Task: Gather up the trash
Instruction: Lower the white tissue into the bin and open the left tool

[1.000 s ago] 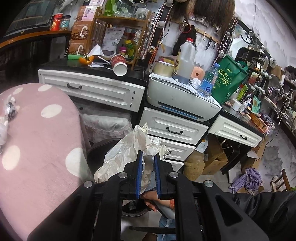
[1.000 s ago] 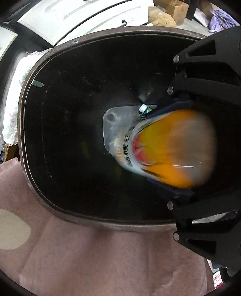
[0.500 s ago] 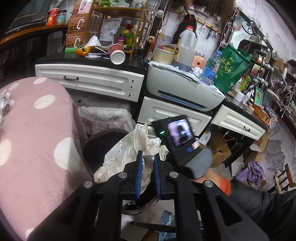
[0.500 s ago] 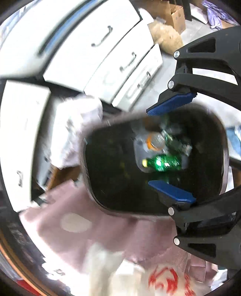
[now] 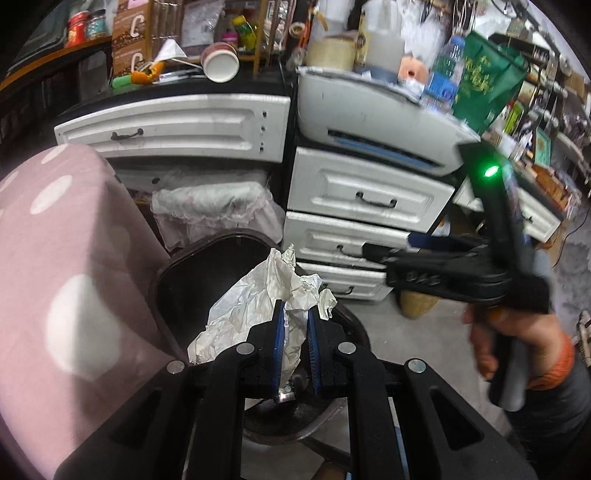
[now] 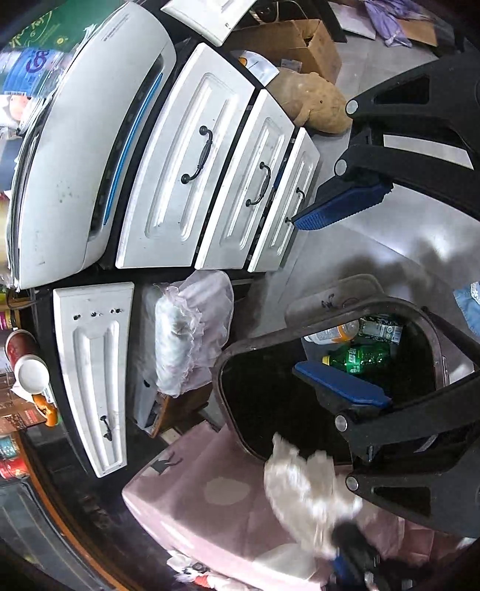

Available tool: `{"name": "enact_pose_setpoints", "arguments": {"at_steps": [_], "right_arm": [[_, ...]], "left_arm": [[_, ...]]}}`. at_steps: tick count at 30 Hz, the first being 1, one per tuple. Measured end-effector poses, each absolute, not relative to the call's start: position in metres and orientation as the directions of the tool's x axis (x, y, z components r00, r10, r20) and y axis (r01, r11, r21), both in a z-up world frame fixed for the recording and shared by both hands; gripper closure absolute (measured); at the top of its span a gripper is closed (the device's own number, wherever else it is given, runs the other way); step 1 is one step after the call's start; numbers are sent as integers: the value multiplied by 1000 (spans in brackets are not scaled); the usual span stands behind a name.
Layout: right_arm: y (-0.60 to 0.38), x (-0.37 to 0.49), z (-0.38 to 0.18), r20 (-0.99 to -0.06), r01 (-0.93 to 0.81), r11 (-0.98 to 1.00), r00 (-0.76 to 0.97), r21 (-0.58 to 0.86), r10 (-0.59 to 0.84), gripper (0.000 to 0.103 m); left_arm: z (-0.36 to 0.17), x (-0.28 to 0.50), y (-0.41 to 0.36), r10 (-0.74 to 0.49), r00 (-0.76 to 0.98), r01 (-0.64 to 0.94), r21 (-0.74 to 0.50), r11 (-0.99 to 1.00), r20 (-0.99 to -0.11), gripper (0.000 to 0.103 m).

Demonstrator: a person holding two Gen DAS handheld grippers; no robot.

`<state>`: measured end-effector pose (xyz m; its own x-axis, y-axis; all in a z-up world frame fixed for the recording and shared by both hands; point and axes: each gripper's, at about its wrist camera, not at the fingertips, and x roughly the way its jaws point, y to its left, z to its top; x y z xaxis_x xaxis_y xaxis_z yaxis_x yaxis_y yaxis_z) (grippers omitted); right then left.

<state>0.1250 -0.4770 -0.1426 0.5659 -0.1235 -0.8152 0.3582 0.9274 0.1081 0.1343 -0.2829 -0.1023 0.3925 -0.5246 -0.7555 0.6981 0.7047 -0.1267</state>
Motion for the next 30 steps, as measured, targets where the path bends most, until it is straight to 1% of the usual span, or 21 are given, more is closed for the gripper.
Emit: {"name": "enact_pose_setpoints", "arguments": {"at_steps": [7, 12, 14, 15, 16, 17, 18, 19, 21, 23, 27, 30], "right_arm": [[-474, 120, -140, -811, 343, 930, 577, 130, -100, 30], [-470, 121, -139, -809, 332, 933, 582, 142, -84, 30], [-469, 121, -139, -810, 330, 933, 582, 145, -80, 30], [-468, 121, -138, -809, 328, 933, 582, 147, -77, 30], [-468, 121, -138, -808, 327, 933, 584, 149, -75, 30], [-467, 121, -137, -807, 325, 934, 586, 149, -75, 30], [-467, 121, -136, -806, 325, 934, 587, 149, -76, 30], [-468, 121, -135, -805, 325, 934, 588, 149, -76, 30], [-469, 121, -134, -803, 328, 932, 591, 154, -76, 29], [-471, 120, -133, -801, 334, 929, 593, 159, -76, 24], [-470, 120, -131, -797, 336, 928, 599, 159, -80, 21], [-467, 120, -128, -793, 326, 931, 605, 165, -71, 20]], "left_arm": [[-125, 153, -301, -469, 400, 683, -84, 725, -787, 90], [-139, 168, -306, -434, 396, 653, -85, 753, -809, 90], [-145, 169, -308, -415, 392, 652, -70, 755, -821, 89], [-147, 170, -309, -405, 390, 650, -64, 757, -827, 83], [-150, 170, -309, -395, 383, 646, -64, 761, -835, 67], [-150, 170, -309, -396, 377, 644, -70, 761, -837, 56], [-150, 169, -308, -400, 376, 643, -76, 762, -836, 30], [-148, 166, -305, -402, 390, 637, -72, 767, -828, 16], [-143, 163, -302, -417, 397, 637, -81, 766, -818, 14], [-140, 159, -301, -422, 368, 647, -97, 756, -829, 12], [-130, 148, -294, -437, 361, 654, -110, 748, -824, 7], [-120, 136, -288, -463, 350, 671, -126, 730, -814, 7]]}}
